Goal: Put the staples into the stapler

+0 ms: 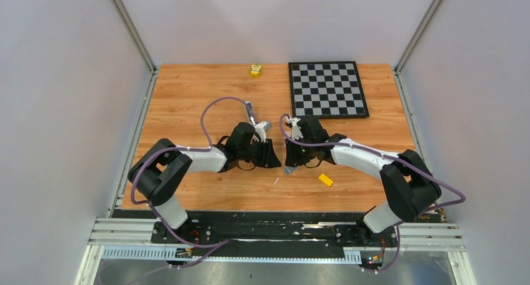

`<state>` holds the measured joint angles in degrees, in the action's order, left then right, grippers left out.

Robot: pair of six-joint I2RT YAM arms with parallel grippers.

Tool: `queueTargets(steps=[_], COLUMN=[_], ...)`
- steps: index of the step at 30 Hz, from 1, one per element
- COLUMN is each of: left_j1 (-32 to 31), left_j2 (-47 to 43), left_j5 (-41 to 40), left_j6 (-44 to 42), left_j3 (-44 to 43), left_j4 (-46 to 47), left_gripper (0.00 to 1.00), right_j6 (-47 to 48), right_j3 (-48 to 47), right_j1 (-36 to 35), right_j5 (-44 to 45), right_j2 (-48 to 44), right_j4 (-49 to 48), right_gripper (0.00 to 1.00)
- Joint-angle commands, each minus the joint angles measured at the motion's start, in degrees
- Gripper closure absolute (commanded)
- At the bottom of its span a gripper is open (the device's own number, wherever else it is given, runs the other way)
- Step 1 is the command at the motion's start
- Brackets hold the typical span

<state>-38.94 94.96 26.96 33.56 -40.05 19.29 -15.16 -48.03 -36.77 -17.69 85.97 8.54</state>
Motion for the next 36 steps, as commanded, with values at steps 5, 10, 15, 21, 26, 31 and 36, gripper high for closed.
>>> queueTargets(steps=[5, 10, 15, 21, 26, 31, 36], left_j1=[-1.1, -1.1, -1.1, -1.1, -1.2, -1.3, -1.3], left_j2=[3.4, 4.5, 5.6, 6.8, 7.4, 8.2, 9.2], left_j5=[0.6, -0.1, -0.2, -0.2, -0.1, 0.0, 0.3], left_j6=[1.4, 1.2, 1.2, 1.1, 1.1, 1.1, 1.2], left_j3=[0.3, -0.3, -0.8, -1.3, -1.8, -2.3, -2.5], left_j4=[4.8, 4.6, 4.7, 4.9, 5.0, 5.2, 5.6], left_gripper=[0.69, 0.7, 0.71, 0.71, 0.72, 0.72, 0.72], right_j6=[0.9, 1.1, 1.3, 1.3, 1.3, 1.0, 0.9], right_j3=[1.7, 2.0, 2.2, 2.3, 2.4, 2.4, 2.5], right_j1=[-0.8, -0.8, -0.7, -0.7, -0.7, -0.7, -0.6], right_j5=[1.0, 1.2, 0.3, 0.2, -0.6, -1.6, -2.4], right_j2=[3.1, 3.4, 3.5, 4.2, 4.4, 4.4, 4.8], right_j4=[-1.3, -1.5, -2.0, -2.3, -2.7, -3.1, -3.5], right_gripper=[0.72, 0.72, 0.72, 0.72, 0.72, 0.72, 0.72])
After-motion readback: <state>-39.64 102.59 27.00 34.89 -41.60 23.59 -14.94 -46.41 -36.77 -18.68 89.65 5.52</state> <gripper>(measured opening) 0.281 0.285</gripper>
